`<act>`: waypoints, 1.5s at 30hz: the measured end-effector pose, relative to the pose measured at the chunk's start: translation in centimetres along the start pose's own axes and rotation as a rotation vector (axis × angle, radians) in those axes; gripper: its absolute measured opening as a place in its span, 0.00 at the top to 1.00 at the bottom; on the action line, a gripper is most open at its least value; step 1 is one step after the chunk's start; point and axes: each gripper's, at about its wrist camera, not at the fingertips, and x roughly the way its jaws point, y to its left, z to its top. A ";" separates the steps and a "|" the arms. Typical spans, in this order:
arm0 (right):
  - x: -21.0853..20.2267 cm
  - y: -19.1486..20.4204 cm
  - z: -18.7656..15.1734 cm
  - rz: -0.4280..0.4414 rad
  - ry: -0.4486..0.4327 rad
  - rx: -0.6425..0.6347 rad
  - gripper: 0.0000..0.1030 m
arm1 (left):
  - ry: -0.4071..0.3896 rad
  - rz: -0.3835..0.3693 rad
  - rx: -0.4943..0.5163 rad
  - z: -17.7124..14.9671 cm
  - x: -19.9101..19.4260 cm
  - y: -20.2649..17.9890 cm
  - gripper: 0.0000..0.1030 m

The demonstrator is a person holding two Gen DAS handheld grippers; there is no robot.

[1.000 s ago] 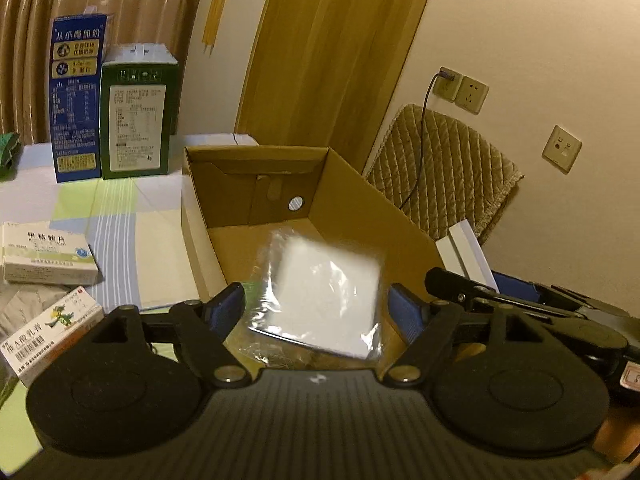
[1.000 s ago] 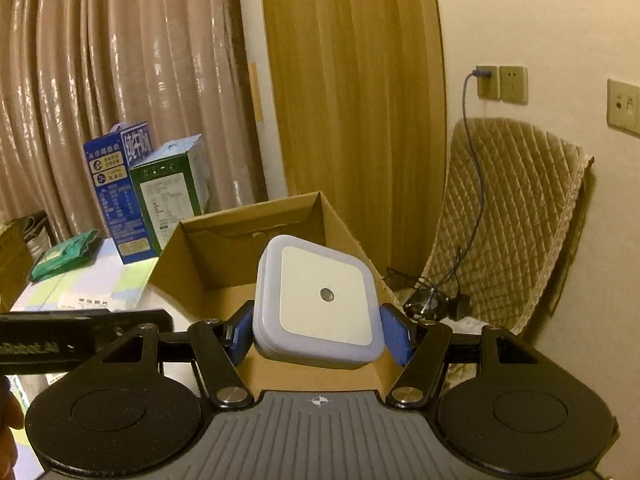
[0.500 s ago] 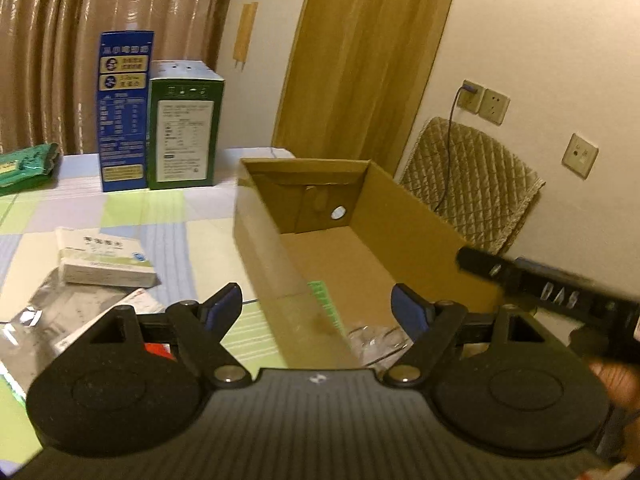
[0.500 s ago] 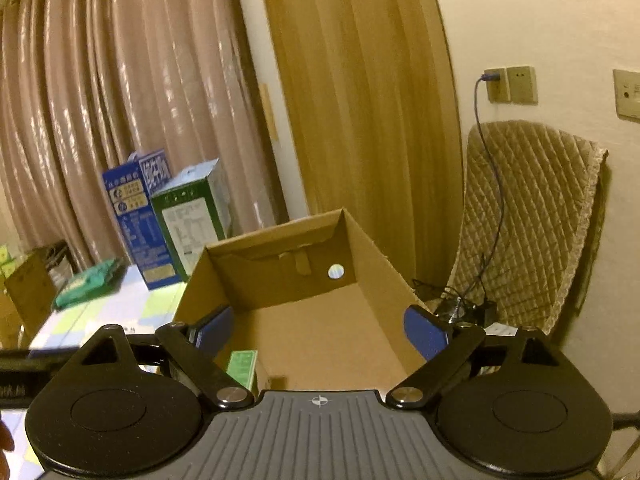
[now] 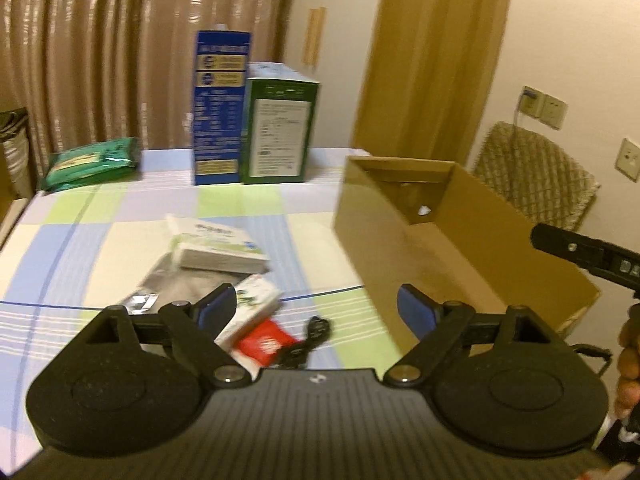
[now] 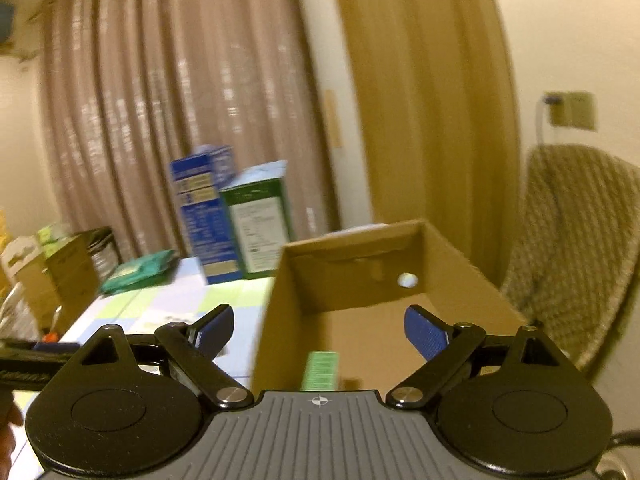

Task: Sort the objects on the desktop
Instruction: 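Return to the table and grasp the black USB cable with the right gripper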

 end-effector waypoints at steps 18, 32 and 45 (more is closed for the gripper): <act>1.4 10.2 -2.7 0.255 0.036 -0.213 0.13 | 0.040 0.214 -0.028 -3.2 -4.3 9.5 0.13; 4.9 14.6 -6.8 0.306 0.196 -0.343 0.13 | 0.109 0.210 0.126 -4.3 -3.0 12.1 0.13; 10.7 13.1 -8.0 0.178 0.303 -0.279 0.28 | 0.140 0.147 0.151 -3.5 0.5 12.4 0.13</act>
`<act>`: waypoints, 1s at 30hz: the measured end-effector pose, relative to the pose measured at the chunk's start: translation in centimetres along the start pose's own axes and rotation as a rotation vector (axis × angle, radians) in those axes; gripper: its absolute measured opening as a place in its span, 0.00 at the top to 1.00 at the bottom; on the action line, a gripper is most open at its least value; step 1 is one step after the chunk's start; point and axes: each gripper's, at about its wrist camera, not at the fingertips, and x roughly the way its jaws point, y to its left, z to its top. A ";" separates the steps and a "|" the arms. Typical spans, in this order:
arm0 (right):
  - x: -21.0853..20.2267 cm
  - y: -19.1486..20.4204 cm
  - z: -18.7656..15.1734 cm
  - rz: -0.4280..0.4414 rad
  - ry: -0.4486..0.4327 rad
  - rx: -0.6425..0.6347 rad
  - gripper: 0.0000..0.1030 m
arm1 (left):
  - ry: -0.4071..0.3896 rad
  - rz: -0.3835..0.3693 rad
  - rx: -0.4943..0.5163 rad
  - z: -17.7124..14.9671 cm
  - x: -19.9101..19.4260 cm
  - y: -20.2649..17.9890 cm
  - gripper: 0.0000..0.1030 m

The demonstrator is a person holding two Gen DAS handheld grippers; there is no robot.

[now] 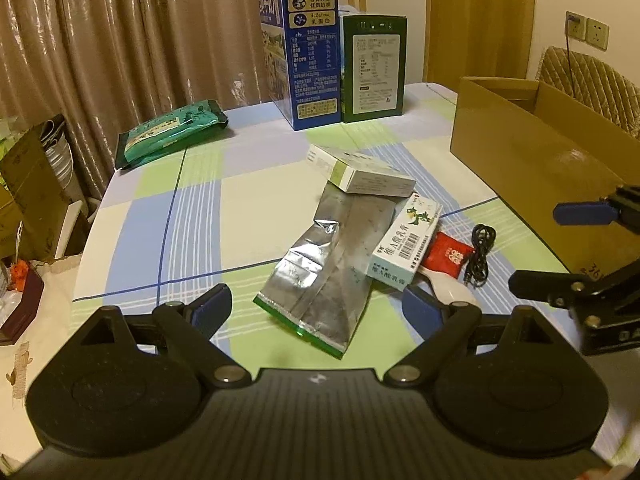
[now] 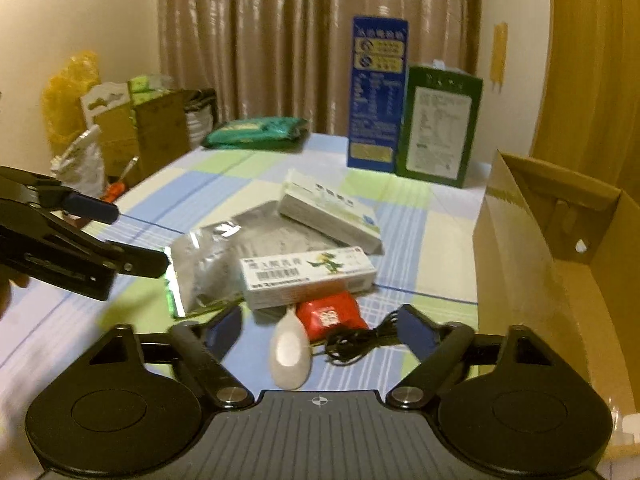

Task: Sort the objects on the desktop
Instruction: 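Return to the table and grasp the black USB cable with the right gripper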

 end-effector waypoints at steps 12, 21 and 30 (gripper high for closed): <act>5.6 -2.8 -1.1 -0.113 0.072 0.156 0.42 | 0.030 -0.030 -0.057 0.9 1.7 -0.2 0.13; 6.9 -3.7 -1.2 -0.064 0.086 0.218 0.55 | 0.052 -0.058 -0.059 0.5 2.2 -0.8 0.13; 5.7 -1.6 -2.0 0.031 0.134 0.133 0.88 | 0.062 -0.061 -0.089 0.2 2.2 -0.5 0.13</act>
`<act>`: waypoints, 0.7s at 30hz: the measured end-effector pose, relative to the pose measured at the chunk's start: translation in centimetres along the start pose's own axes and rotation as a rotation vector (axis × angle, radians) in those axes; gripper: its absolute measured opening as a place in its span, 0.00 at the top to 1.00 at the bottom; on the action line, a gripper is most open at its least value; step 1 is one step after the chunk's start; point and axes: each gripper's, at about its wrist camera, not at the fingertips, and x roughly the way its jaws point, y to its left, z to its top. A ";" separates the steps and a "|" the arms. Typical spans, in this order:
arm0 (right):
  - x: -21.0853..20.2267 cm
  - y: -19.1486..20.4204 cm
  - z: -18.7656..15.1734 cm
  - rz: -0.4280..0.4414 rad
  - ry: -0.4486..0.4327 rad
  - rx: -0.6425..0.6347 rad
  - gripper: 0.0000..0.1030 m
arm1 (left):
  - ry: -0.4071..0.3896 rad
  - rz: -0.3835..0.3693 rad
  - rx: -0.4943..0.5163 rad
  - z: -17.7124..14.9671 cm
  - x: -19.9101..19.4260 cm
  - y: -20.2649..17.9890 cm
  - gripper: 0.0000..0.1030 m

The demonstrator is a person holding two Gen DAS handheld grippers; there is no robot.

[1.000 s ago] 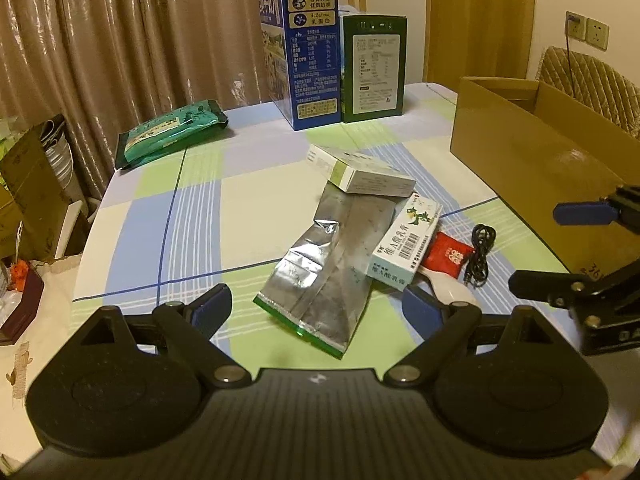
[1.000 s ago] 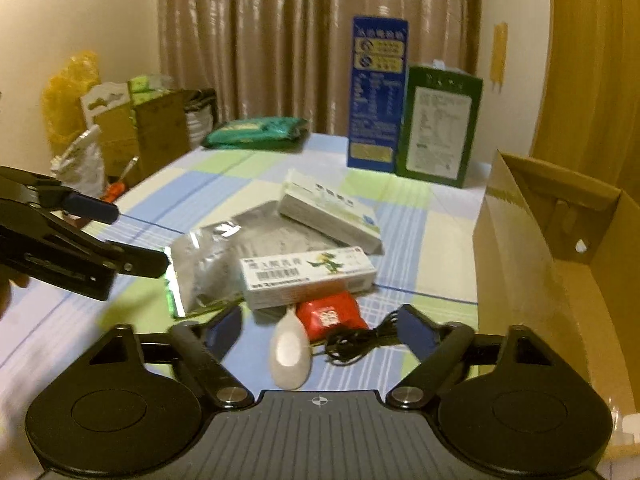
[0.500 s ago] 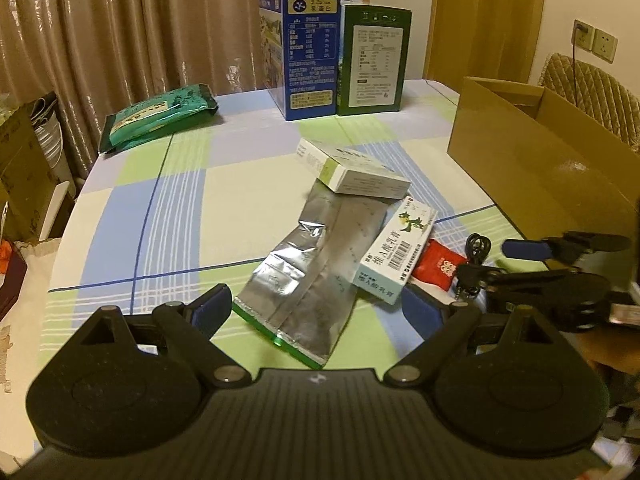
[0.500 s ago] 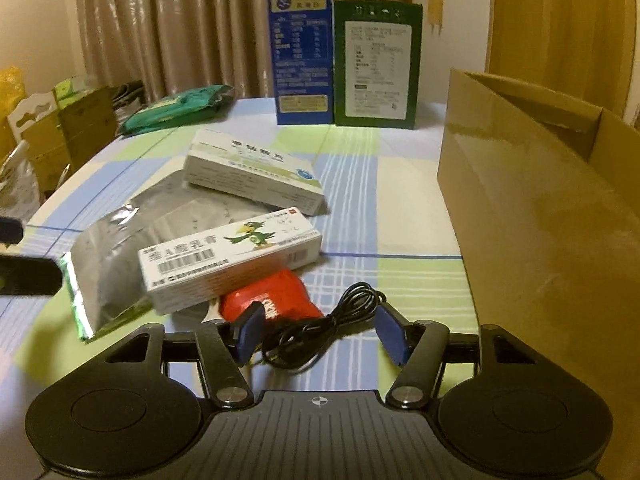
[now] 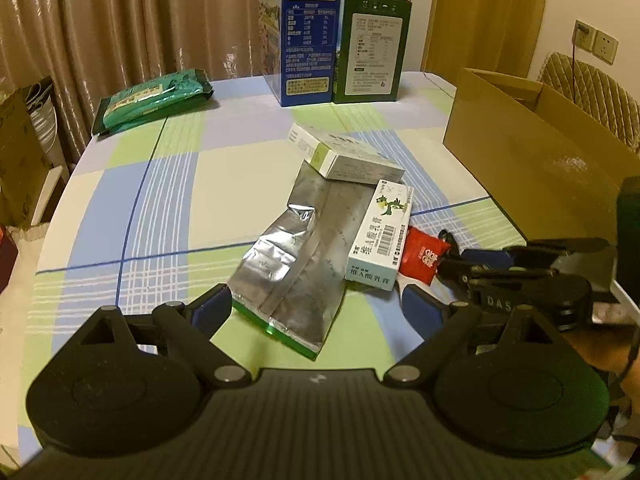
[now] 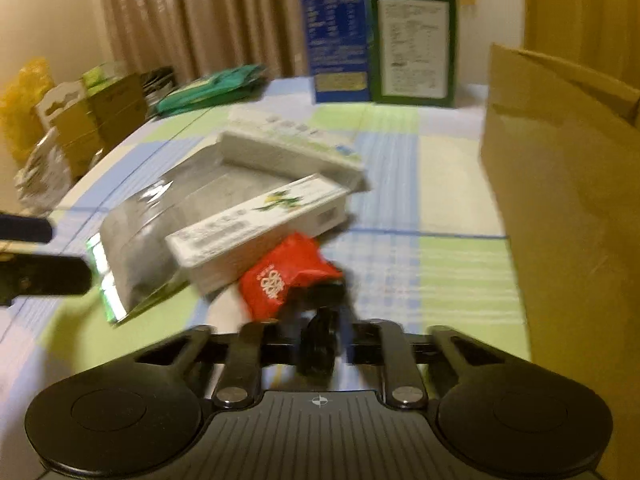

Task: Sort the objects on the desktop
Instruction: 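Return to the table and grasp the black USB cable with the right gripper, then grasp the white plastic spoon with left gripper while right holds the cable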

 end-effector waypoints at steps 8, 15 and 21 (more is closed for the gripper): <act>-2.1 1.6 -2.0 0.065 0.035 -0.042 0.89 | 0.018 -0.016 -0.024 -1.9 -0.2 -0.4 0.13; -4.0 1.1 -3.6 -0.068 0.023 -0.104 0.89 | -0.009 -0.024 0.021 -3.1 -0.2 -2.6 0.18; -4.3 0.1 -4.3 -0.096 0.010 -0.164 0.77 | -0.023 -0.027 0.071 -3.2 1.7 -4.9 0.25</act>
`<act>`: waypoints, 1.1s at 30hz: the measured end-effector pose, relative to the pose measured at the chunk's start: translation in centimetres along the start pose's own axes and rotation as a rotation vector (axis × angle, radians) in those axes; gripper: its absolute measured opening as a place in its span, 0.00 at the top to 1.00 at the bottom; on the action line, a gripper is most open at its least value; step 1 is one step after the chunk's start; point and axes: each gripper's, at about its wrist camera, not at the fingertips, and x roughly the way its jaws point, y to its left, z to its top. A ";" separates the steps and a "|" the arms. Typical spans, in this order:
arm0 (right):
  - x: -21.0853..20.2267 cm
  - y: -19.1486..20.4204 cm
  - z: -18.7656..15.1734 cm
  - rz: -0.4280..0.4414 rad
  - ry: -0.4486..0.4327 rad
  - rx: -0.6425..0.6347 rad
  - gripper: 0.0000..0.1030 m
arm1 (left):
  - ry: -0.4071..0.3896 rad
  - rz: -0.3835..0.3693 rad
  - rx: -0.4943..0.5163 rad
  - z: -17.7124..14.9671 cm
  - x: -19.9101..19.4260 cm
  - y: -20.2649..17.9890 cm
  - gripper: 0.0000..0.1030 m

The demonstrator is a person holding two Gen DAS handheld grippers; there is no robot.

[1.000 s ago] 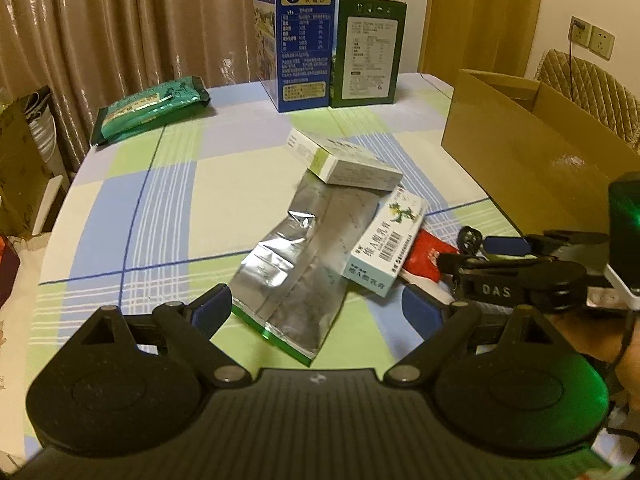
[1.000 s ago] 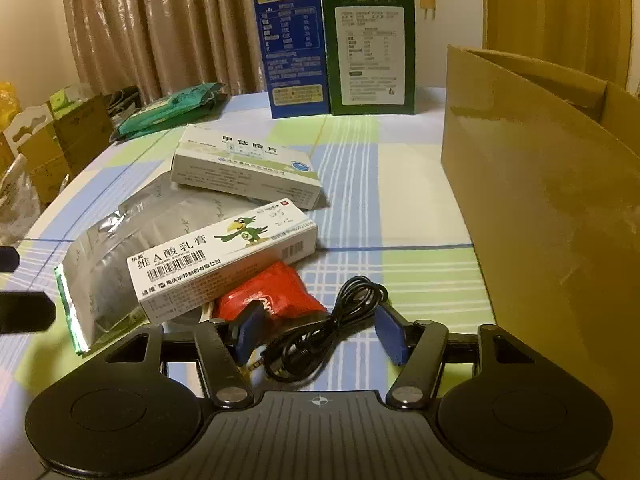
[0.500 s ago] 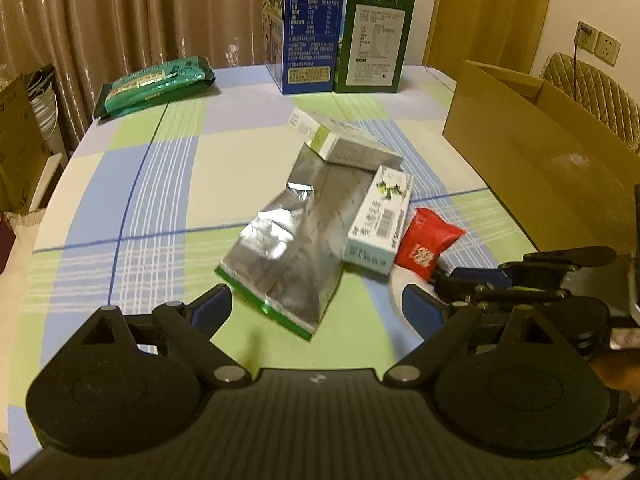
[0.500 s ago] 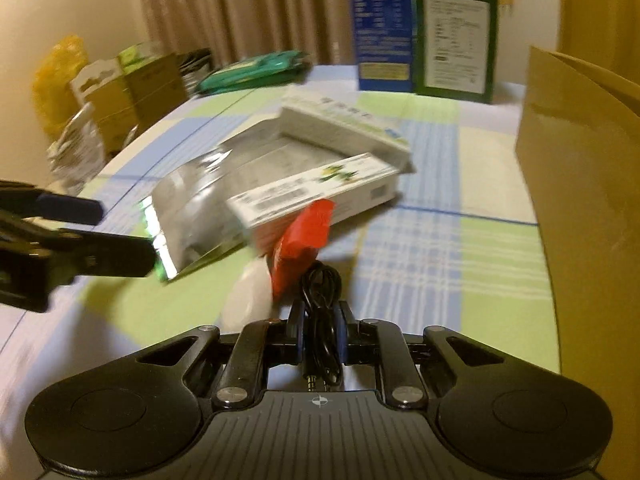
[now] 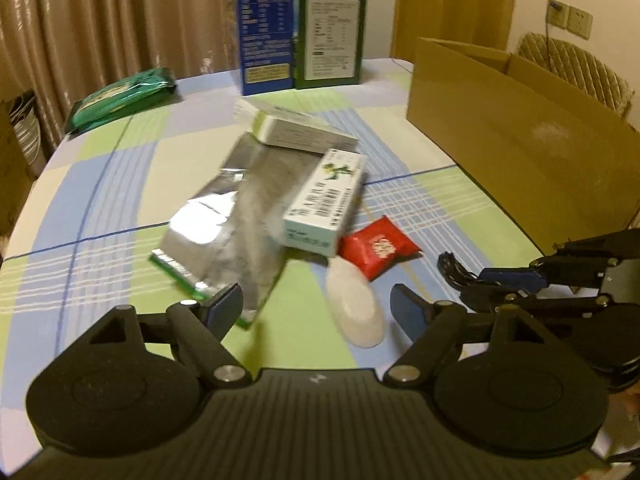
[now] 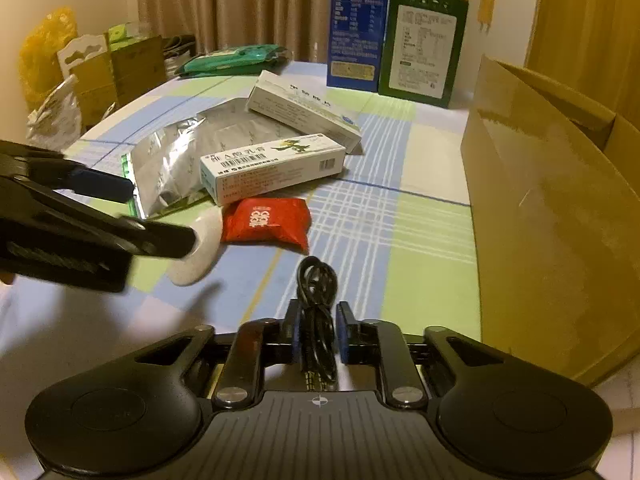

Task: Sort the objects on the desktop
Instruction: 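Grasp the white plastic spoon with left gripper while right holds the cable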

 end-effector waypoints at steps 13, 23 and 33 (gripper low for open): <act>0.0 -1.0 -0.1 0.027 0.007 0.026 0.73 | 0.017 0.028 -0.020 -0.1 3.8 -2.3 0.59; -2.6 -0.3 -1.7 0.065 0.050 0.072 0.89 | 0.066 0.019 -0.086 -2.9 -0.5 -3.2 0.72; -5.1 0.4 -4.0 0.054 0.035 0.081 0.88 | 0.053 0.035 -0.111 -6.5 -4.6 -5.5 0.72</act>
